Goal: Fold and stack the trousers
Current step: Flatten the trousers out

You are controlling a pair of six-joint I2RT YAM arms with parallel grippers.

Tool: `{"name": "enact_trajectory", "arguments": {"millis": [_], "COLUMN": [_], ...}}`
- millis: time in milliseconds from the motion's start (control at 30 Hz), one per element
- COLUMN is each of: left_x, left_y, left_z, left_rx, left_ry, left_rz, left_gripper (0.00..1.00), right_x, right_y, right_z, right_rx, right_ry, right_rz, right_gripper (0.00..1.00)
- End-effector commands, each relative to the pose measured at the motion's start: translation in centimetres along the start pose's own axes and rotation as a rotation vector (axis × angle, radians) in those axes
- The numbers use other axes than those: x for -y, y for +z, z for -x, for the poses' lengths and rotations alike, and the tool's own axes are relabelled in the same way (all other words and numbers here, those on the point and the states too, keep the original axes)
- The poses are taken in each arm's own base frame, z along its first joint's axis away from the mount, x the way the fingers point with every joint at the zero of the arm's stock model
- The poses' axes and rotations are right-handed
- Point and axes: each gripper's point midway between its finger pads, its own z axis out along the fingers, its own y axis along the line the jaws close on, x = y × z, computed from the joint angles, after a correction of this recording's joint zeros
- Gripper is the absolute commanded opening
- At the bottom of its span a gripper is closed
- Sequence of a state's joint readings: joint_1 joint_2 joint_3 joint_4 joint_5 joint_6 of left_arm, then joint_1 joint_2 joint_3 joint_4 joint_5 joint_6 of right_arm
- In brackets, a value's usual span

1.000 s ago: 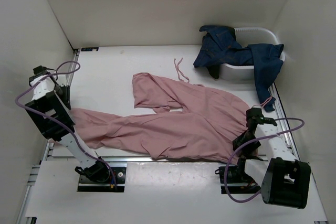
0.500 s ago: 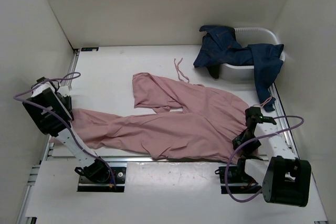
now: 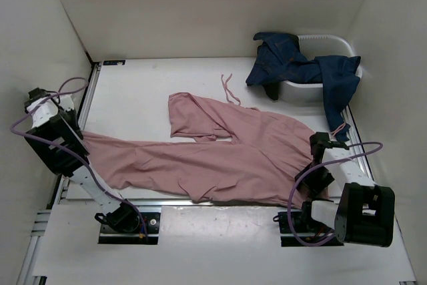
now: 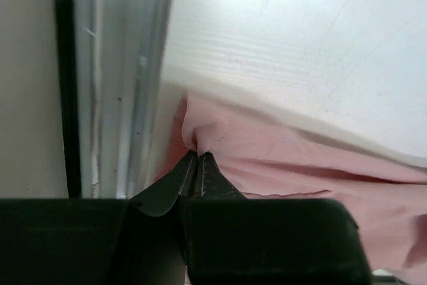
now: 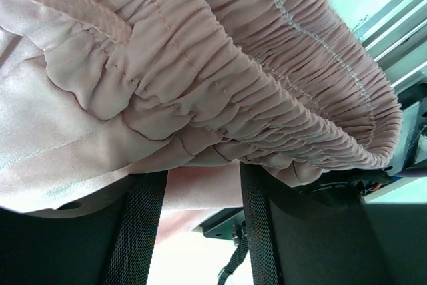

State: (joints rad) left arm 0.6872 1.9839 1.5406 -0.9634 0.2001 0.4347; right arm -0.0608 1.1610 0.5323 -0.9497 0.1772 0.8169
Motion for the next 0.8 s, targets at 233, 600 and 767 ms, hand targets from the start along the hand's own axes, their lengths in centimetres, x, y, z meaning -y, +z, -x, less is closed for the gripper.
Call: {"name": "enact_trajectory", "arguments": {"millis": [233, 600, 767], "left_x": [-0.7, -1.8, -1.5], "left_y": [-0.8, -5.1, -7.9], "left_z": [3.1, 2.5, 1.0], "left_rx": [0.097, 0.131, 0.122], "left_ry": [-0.039, 0.058, 0.195], "left_rz": [-0.009, 0.125, 0.198], "left_gripper": [0.14, 0.58, 0.58], "right_x": [-0.7, 0.7, 0.4], "right_y": [0.5, -8.9, -14.3], "right_z": [3.5, 9.9, 12.8], "right_rx": [0.150, 0.451, 0.585], "right_ry": [-0.019, -0.028, -0.050], "right_rz": [-0.010, -0.079, -0.057], "right_gripper": [0.54, 0.65, 0.65]}}
